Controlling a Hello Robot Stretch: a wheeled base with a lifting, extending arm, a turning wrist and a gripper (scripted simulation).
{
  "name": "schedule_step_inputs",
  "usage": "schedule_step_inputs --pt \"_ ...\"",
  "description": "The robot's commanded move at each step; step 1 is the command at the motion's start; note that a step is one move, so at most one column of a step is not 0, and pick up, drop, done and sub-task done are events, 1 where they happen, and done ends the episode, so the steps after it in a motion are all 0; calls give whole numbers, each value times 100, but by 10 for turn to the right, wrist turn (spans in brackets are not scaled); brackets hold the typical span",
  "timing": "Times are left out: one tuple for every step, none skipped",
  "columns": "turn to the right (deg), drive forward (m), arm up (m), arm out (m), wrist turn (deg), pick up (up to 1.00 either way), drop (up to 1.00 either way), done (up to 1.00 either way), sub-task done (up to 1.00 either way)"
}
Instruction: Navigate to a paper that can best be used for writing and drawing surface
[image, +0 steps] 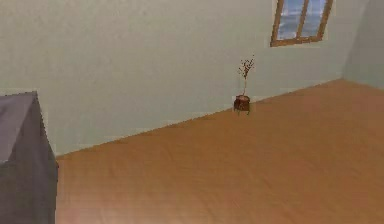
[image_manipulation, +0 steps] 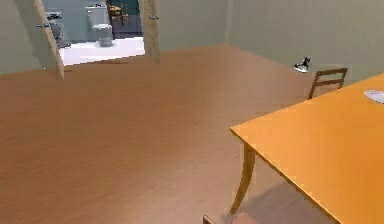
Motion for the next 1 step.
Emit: schedule_step_inputs --pt "-270 0 0 0 0 0 0 0 0"
